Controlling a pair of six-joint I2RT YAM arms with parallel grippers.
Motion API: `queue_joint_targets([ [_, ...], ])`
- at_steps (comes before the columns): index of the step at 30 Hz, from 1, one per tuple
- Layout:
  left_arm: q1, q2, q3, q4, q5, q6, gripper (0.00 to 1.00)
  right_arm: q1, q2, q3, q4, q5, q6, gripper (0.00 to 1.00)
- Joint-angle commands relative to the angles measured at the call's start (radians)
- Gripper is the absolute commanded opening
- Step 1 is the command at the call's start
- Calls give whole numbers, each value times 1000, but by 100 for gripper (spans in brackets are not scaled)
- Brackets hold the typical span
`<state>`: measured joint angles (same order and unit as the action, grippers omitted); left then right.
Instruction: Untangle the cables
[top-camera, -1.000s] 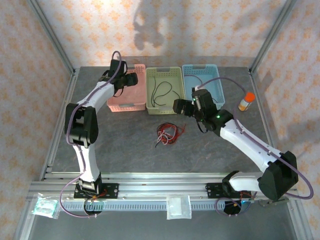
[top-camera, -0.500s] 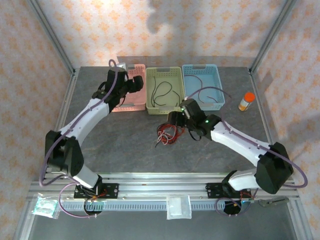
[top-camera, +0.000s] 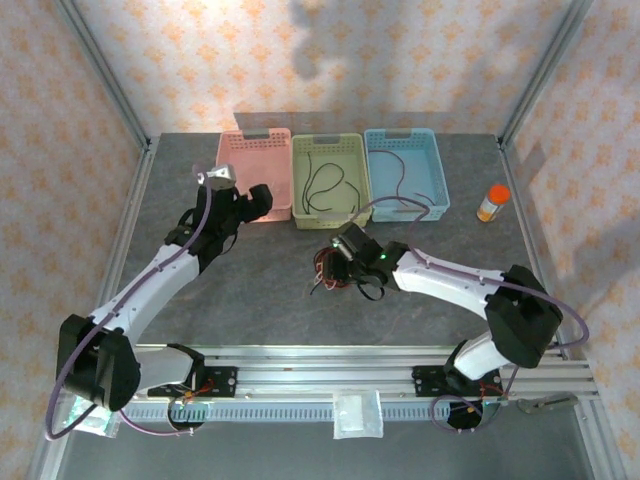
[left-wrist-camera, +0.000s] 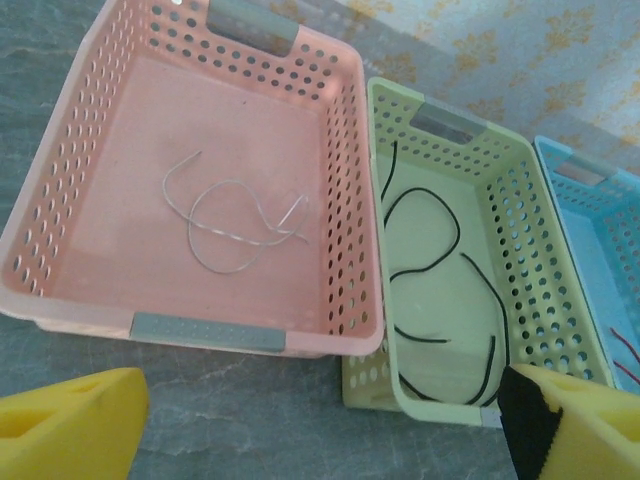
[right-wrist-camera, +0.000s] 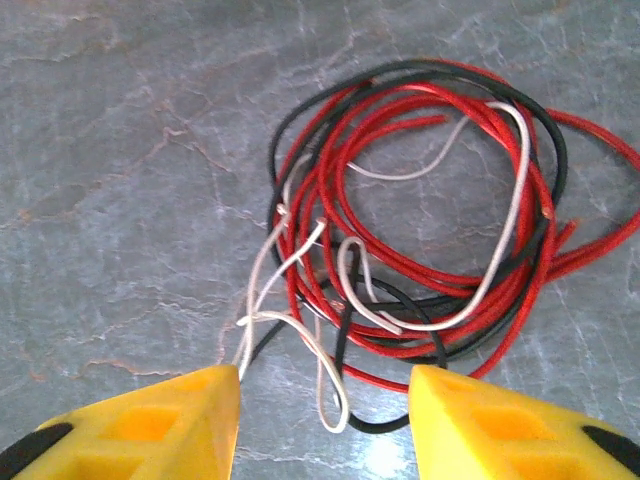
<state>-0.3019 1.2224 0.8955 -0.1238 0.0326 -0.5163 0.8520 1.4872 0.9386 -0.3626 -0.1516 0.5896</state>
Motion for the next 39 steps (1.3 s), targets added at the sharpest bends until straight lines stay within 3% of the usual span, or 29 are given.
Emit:
queue_joint_targets([
  [1, -36, -49, -54, -34, -39, -35, 91, 2, 15, -14, -24, -9, 27, 45],
  [13, -212, -93, -199, 7, -50, -135, 91, 2, 83, 18, -9, -35, 21, 34],
  [23, -223, -88, -222, 51, -61, -154, 91, 2, 109, 38, 10, -36, 35, 22],
  [31, -224, -72, -206, 84, -51, -162, 90, 2, 76, 47, 6, 2, 32, 8],
  [39, -224, -67, -218, 111, -82, -172, 92, 2, -18, 69, -31, 88, -7, 0],
])
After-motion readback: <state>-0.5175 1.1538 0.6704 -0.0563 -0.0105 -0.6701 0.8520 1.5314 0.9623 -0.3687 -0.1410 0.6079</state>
